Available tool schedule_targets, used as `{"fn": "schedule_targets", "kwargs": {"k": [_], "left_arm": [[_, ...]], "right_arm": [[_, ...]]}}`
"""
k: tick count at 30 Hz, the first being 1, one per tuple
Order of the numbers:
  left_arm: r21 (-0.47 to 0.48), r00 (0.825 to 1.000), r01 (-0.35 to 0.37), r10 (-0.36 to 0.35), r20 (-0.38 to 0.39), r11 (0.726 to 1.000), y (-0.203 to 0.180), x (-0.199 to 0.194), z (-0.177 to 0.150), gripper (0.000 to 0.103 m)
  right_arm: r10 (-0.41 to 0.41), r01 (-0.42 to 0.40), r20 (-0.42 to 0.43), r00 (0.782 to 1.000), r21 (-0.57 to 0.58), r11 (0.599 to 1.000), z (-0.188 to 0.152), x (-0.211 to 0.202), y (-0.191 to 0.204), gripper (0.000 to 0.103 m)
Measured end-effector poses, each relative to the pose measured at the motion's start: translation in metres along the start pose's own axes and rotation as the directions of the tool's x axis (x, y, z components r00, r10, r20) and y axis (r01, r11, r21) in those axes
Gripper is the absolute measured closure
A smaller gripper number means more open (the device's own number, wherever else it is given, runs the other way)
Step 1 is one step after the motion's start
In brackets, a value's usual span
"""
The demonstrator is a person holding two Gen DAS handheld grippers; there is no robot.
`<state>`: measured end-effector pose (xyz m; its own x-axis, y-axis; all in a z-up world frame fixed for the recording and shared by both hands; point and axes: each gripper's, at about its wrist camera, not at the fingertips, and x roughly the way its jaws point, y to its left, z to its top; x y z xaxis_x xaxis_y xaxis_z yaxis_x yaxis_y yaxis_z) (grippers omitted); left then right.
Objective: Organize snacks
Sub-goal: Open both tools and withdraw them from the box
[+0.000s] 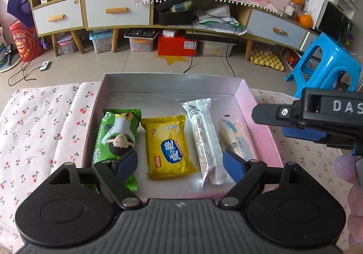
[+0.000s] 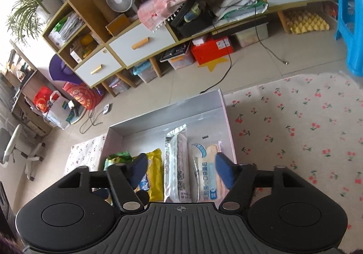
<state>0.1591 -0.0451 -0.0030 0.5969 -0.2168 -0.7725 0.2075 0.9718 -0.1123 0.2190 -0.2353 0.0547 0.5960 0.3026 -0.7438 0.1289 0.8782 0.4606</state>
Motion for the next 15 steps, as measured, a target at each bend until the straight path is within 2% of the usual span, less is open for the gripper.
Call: {"fn": "schedule_targets", "kwargs": {"k": [6,10,15], "left_arm": [[-0.015,1.000,0.003,-0.003,-0.008,1.000,0.006,-0.025,-0.005,0.005],[-0.032,1.000,-0.001,0.001,-0.002,0.999,0.012,-0.041,-0.012,0.001],[-0.023,0.999,-0.017,0.017,-0.028,1.000,0.017,-0.054,-0.022,0.000]], "right_arm": [[-0.006,0.006,-0.009,1.000,-0.020,1.000,-0.008,-0.029,0.009,0.022],[-0.016,0.015,-0.022,1.000,-0.042,0.999,-0.018,-0.047,0.016,0.017],[-0.045,0.042,-0.036,0.998,-0.094,0.995,-0.034,-0.065,0.025,0.015]]}}
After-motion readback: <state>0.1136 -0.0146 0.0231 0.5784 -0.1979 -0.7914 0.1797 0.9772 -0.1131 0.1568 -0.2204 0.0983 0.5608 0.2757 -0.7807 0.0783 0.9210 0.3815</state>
